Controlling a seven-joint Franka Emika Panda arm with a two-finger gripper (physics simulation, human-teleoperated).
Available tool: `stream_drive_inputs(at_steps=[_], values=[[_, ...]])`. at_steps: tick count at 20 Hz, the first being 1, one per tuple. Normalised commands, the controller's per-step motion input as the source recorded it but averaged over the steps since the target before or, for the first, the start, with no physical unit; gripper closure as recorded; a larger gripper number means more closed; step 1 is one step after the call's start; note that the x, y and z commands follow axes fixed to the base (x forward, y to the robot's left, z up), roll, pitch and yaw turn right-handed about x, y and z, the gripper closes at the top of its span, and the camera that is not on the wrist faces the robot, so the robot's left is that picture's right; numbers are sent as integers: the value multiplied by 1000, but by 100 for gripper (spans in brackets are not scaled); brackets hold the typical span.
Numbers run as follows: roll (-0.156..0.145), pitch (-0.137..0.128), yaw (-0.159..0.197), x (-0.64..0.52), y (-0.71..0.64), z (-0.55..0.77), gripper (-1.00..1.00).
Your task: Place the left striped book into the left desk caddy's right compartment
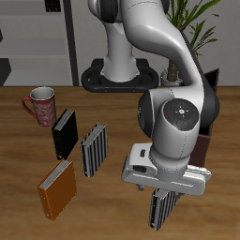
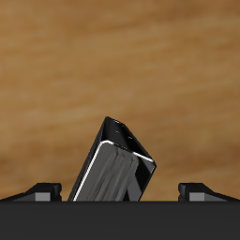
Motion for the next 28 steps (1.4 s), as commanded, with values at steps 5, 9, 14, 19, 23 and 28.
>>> stream_drive_inputs(at_steps=[5, 9, 14, 19, 23, 28], values=[[-6, 3, -31, -3, -103, -80, 100], [10, -39, -13, -101, -54, 151, 100], [-21, -58, -30, -161, -63, 386, 100], [-32, -81, 5, -240, -45, 600, 100], [-14, -75, 31, -235, -5, 477, 100], [-26, -76, 67, -301, -68, 514, 100]])
